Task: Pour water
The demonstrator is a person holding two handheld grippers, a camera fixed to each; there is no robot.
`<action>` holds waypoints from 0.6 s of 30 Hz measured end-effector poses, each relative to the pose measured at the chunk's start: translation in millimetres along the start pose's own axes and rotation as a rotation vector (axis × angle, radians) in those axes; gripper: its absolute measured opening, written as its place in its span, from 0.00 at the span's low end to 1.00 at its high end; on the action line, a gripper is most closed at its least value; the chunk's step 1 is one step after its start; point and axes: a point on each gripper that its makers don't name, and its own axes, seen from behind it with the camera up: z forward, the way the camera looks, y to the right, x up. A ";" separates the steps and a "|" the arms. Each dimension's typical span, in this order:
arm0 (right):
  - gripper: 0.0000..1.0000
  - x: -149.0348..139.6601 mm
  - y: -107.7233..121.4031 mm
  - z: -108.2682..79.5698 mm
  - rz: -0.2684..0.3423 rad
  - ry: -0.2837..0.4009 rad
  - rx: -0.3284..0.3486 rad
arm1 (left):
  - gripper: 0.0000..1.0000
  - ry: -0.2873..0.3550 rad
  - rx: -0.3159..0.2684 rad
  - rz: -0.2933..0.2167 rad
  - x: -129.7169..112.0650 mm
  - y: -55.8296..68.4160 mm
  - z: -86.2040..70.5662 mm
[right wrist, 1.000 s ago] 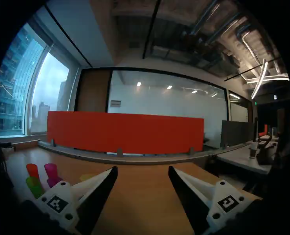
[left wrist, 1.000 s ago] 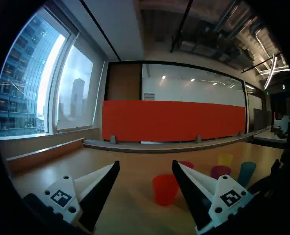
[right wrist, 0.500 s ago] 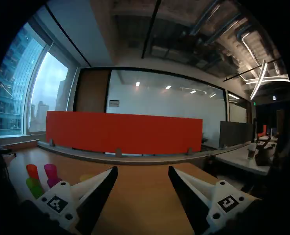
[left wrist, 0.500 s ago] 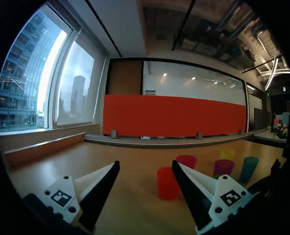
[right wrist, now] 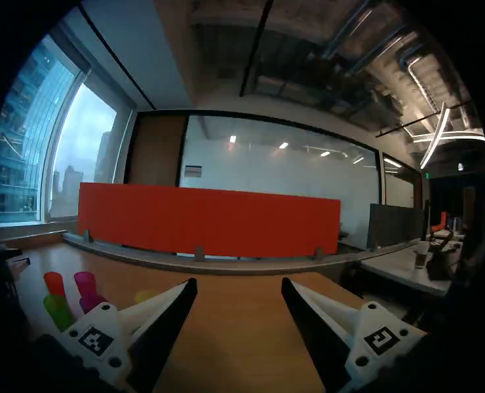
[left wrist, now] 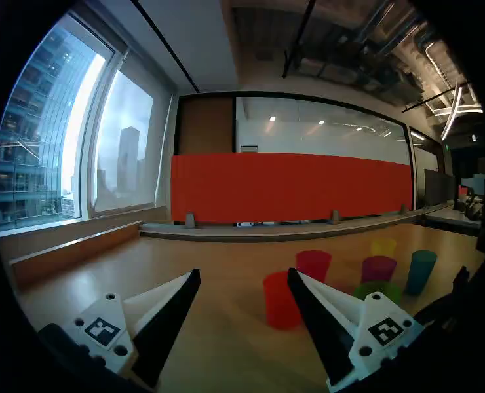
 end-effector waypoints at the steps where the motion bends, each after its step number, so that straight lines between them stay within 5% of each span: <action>1: 1.00 -0.1 -0.4 0.0 -0.001 0.000 0.000 | 0.99 0.000 0.000 -0.001 -0.2 0.2 0.2; 18: 1.00 1.6 -5.8 0.6 -0.009 0.008 0.014 | 0.99 -0.001 -0.003 0.005 0.1 2.5 -0.6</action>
